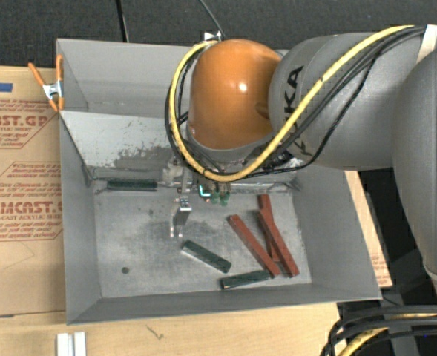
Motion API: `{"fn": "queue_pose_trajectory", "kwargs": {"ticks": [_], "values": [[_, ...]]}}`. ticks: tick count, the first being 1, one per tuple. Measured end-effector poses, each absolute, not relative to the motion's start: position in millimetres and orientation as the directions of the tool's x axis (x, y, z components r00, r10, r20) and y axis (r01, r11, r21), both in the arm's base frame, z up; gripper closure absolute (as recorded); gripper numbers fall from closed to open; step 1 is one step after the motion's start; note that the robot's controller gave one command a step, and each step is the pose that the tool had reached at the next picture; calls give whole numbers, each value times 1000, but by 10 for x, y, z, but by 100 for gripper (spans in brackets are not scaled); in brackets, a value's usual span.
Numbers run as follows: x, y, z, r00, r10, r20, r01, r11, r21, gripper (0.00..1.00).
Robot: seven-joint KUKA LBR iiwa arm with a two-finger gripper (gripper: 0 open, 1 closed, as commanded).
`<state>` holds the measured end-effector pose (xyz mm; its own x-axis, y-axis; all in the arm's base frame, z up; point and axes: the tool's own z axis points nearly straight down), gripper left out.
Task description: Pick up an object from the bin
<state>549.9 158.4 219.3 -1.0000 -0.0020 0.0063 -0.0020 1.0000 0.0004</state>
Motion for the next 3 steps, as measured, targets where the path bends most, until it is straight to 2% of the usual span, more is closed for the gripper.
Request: {"fn": "queue_pose_trajectory", "kwargs": {"ticks": [1,2,3], "values": [[5516,1576,2232,-1000,0,-1,0,1000,2,0],[5489,1411,2061,-999,-39,-12,-39,999,6,0],[5489,1411,2061,-999,-39,-12,-39,999,6,0]]}}
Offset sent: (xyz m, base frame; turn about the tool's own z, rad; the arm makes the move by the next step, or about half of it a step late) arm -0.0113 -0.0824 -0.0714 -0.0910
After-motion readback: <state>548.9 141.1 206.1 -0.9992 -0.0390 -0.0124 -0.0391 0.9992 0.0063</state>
